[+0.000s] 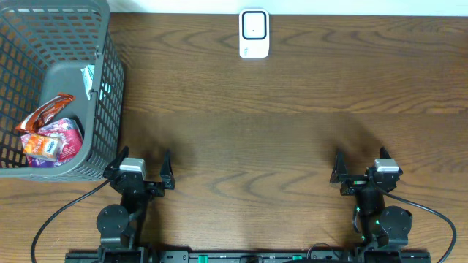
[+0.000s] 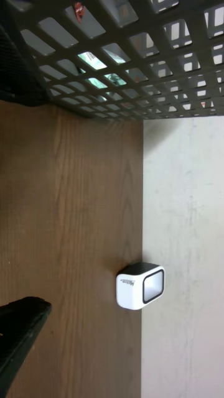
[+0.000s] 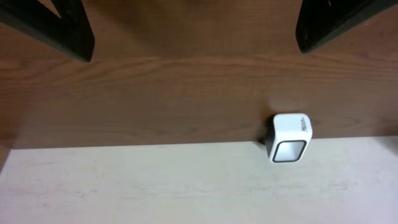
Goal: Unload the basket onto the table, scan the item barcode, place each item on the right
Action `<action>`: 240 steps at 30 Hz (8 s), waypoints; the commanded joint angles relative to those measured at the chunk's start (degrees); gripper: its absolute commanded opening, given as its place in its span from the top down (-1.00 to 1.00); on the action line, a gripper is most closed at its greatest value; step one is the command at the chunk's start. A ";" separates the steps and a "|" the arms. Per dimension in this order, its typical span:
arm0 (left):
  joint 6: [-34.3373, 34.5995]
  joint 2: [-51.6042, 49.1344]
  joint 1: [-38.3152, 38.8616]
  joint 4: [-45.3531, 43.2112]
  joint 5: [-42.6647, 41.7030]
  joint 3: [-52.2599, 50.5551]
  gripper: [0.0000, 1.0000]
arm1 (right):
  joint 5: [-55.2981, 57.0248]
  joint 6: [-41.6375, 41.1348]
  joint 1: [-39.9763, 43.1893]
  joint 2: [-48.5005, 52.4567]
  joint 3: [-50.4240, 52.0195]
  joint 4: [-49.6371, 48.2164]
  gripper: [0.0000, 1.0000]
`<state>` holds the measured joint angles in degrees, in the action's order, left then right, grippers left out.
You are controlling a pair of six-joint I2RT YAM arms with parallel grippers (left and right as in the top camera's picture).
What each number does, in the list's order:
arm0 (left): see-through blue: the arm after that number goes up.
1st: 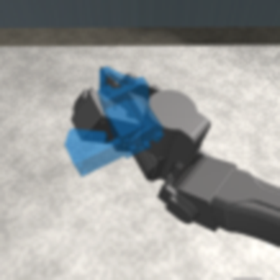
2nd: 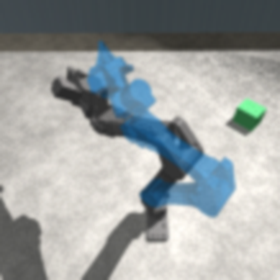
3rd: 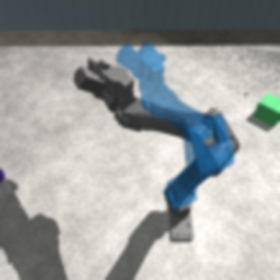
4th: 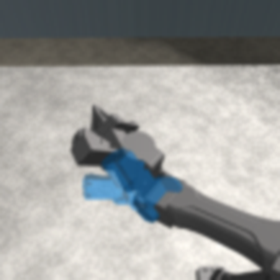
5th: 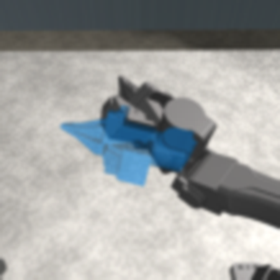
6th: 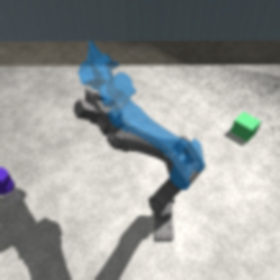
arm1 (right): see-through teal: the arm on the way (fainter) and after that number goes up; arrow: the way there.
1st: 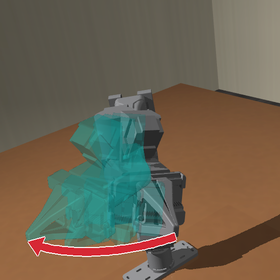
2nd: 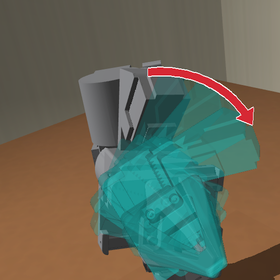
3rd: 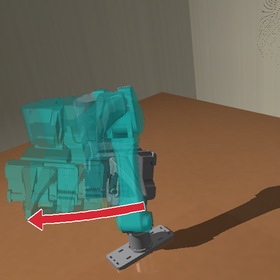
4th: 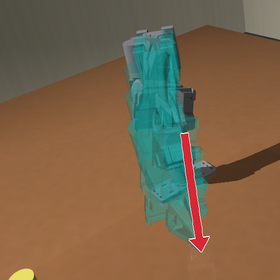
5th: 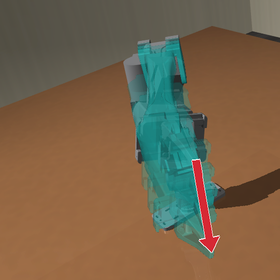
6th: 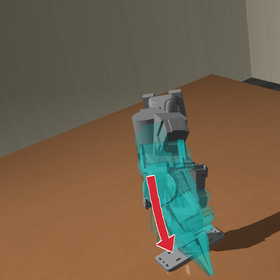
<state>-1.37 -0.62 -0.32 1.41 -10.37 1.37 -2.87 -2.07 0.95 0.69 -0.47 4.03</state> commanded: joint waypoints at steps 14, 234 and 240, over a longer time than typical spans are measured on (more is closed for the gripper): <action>8.70 -1.75 -0.31 2.12 3.41 -1.11 -0.96 | 0.42 0.87 0.13 0.46 0.15 0.09 -0.98; 34.01 -77.90 -31.54 51.04 10.91 94.31 0.85 | 0.42 0.85 0.13 0.46 0.15 0.09 -0.98; 18.73 -69.96 -16.17 42.07 -13.64 94.27 0.86 | 0.42 0.87 0.13 0.46 0.15 0.09 -0.99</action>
<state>29.21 -71.55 -25.85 46.09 -9.06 95.39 -2.74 -2.04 0.95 1.39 -0.40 3.95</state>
